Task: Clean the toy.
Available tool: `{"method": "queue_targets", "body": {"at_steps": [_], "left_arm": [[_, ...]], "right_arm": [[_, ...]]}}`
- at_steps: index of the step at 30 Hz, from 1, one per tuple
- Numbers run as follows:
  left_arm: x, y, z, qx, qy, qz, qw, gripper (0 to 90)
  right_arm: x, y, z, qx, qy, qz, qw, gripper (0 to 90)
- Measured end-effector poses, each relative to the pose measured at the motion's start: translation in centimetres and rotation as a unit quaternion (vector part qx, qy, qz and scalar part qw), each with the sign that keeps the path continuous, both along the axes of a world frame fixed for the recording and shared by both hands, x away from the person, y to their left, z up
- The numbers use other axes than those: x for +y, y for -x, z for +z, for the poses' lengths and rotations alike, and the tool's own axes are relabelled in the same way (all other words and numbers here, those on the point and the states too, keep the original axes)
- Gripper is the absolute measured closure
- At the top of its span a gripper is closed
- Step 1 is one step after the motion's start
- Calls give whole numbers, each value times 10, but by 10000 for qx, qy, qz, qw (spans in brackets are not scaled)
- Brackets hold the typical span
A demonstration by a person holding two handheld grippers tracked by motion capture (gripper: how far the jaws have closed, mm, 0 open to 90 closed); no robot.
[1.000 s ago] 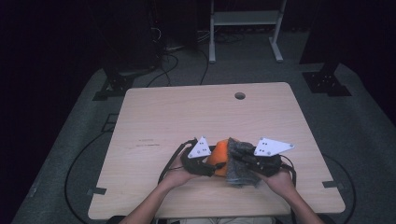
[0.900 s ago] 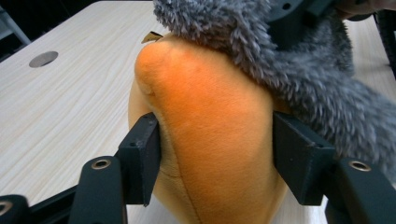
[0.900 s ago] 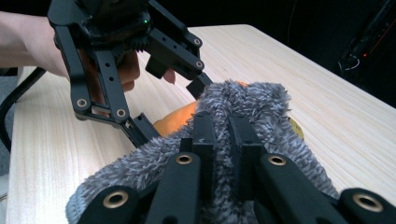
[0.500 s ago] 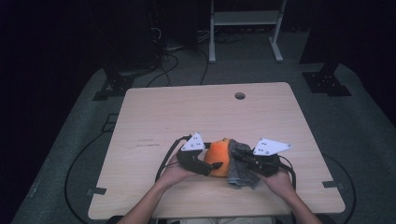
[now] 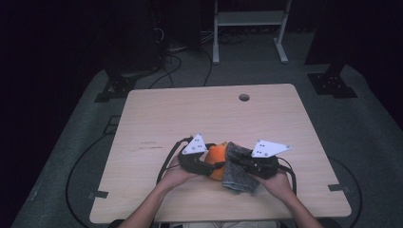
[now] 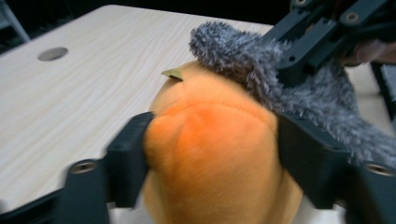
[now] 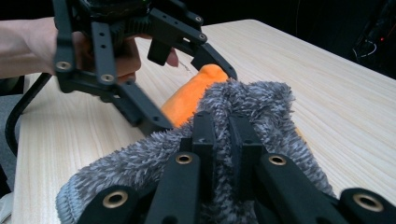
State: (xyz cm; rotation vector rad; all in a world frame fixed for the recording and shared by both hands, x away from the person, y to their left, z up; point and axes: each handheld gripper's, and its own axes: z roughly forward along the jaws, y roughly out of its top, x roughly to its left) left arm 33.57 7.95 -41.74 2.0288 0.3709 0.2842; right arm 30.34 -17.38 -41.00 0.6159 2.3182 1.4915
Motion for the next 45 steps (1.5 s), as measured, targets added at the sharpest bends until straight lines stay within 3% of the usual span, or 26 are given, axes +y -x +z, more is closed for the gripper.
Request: {"method": "queue_targets", "body": {"at_steps": [6,8,13,16,19,21,23,25,26,27,29,33,36,39,42,45], "left_arm": [[0,4,0,-200,-28,-144,9997,397],[-2,6,1,-299,-57,-195,9993,408],[-9,15,2,-783,-182,-375,9961,398],[-4,12,1,-702,-176,-343,9968,409],[1,7,0,-546,-98,-276,9981,403],[1,4,1,-345,-13,-214,9992,330],[-2,3,4,-208,45,-162,9996,216],[-4,5,7,-278,48,-183,9994,226],[-5,6,6,-348,13,-171,9992,298],[-5,6,6,-392,-67,-147,9991,298],[-1,6,4,-373,-44,-171,9991,341],[5,4,1,-298,-43,-150,9994,379],[6,5,-1,-293,16,-180,9994,390],[3,9,-1,-436,-65,-262,9987,401],[2,9,-1,-428,-49,-342,9985,415],[4,9,0,-376,-36,-417,9984,409]], "right_arm": [[-16,0,-3,170,61,-64,9998,821],[-19,3,0,121,75,-85,9999,821],[-8,6,13,-25,-28,137,9999,817],[-11,-2,10,62,33,137,9999,819],[-24,-9,5,217,-11,-74,9997,818],[-31,-13,0,451,-61,-133,9989,818],[-29,-12,0,408,-35,-156,9990,818],[-21,-9,2,344,-34,-74,9994,818],[-11,-5,4,245,12,18,9997,818],[-11,-5,4,245,12,18,9997,818],[-7,-3,3,159,120,9,9998,818],[-18,-6,-5,310,167,-89,9993,819],[-31,-6,-14,541,195,-180,9982,818],[-32,-5,-13,539,177,-150,9983,819],[-28,-6,-2,400,-42,-33,9992,818],[-21,-7,0,365,29,43,9993,818]]}}
